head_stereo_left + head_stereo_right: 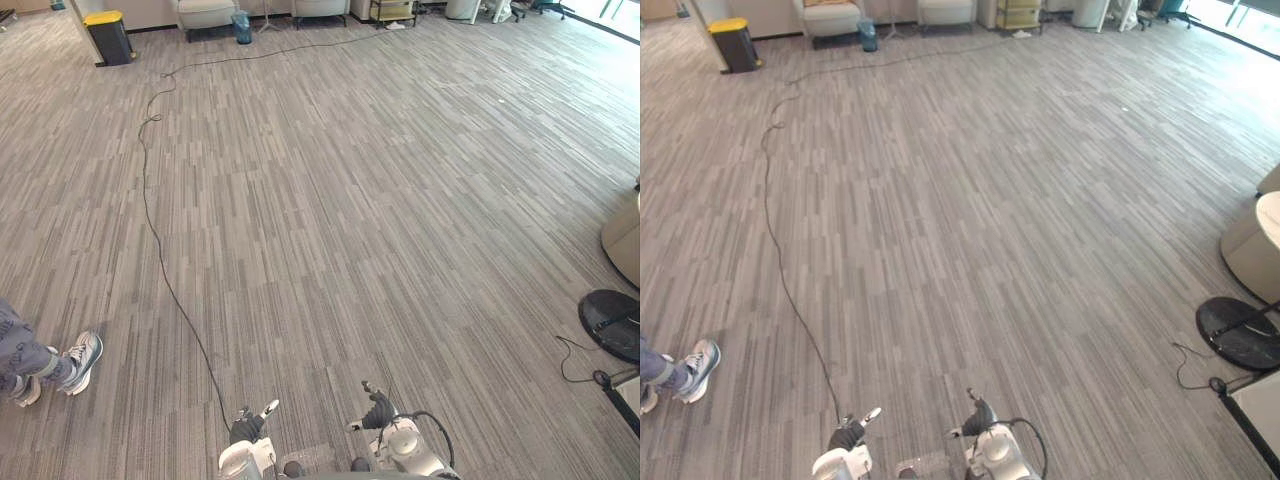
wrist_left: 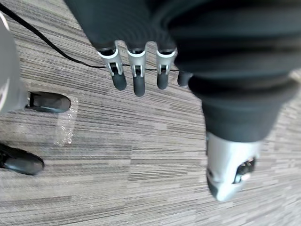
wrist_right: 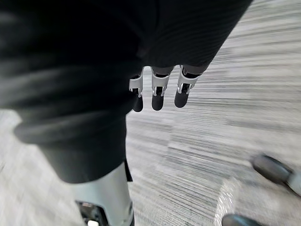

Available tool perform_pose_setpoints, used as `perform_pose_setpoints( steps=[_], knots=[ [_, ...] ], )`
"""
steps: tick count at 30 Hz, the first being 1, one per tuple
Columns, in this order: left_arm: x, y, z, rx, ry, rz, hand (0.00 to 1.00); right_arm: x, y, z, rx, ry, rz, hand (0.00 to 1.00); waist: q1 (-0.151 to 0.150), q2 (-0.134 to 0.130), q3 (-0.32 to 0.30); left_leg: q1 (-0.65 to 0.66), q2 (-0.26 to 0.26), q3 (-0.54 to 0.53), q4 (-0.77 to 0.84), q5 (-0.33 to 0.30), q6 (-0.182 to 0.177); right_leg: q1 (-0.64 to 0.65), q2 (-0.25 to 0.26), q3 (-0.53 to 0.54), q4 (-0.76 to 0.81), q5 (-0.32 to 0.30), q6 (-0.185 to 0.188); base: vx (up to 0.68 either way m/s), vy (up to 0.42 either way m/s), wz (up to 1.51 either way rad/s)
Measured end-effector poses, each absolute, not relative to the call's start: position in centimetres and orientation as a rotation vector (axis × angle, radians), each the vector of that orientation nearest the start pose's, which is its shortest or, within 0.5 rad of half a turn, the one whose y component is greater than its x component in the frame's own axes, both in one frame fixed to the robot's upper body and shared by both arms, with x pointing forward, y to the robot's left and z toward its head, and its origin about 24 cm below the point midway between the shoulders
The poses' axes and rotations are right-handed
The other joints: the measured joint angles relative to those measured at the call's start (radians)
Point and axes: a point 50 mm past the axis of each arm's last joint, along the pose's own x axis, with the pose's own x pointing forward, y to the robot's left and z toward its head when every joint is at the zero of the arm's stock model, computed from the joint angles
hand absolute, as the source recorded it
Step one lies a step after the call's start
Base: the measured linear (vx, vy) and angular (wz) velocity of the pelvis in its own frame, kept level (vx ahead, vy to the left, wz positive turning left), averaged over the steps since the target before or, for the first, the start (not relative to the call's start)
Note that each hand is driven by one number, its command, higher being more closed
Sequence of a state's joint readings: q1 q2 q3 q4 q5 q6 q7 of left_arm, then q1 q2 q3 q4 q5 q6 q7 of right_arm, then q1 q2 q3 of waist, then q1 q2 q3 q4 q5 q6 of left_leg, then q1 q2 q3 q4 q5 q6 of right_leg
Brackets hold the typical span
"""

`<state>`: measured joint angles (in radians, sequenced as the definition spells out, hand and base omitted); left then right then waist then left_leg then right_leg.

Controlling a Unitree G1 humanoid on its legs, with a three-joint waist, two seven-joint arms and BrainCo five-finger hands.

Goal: Pick up cushions and gather them together orderly.

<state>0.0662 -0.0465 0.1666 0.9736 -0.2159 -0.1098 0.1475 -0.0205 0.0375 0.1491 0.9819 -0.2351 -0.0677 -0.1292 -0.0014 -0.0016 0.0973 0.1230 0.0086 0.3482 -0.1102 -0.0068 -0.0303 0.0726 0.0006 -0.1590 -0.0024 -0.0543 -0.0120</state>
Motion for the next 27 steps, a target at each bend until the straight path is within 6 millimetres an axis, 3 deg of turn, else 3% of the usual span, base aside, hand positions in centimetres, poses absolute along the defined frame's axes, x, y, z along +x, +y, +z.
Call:
perform_pose_setpoints(
  steps=[9,14,27],
  knots=[
    [12.1,17.1,-15.4,-0.238,0.962,0.419,0.00,14.3,-14.5,-14.7,0.101,0.930,-0.220,0.00,0.004,0.003,0.010,-0.001,0.000,0.004,-0.001,-0.003,-0.001,0.002,-0.001,-0.001,-0.003,-0.001,0.002,-0.01,-0.002,-0.01],
    [12.3,17.0,-15.4,-0.217,0.972,0.402,0.00,13.6,-15.9,-15.0,0.227,0.946,-0.361,0.00,0.015,0.008,0.013,-0.004,-0.002,-0.013,-0.001,-0.006,0.002,0.008,-0.004,-0.024,-0.004,-0.009,0.012,0.01,-0.011,0.10],
    [12.7,16.4,-15.5,-0.143,0.998,0.326,0.00,12.2,-18.0,-15.4,0.344,0.971,-0.549,0.00,0.027,0.007,0.012,-0.017,-0.025,-0.108,-0.001,-0.009,0.007,0.029,-0.028,-0.116,-0.005,-0.024,0.025,0.04,0.001,0.24]
  ],
)
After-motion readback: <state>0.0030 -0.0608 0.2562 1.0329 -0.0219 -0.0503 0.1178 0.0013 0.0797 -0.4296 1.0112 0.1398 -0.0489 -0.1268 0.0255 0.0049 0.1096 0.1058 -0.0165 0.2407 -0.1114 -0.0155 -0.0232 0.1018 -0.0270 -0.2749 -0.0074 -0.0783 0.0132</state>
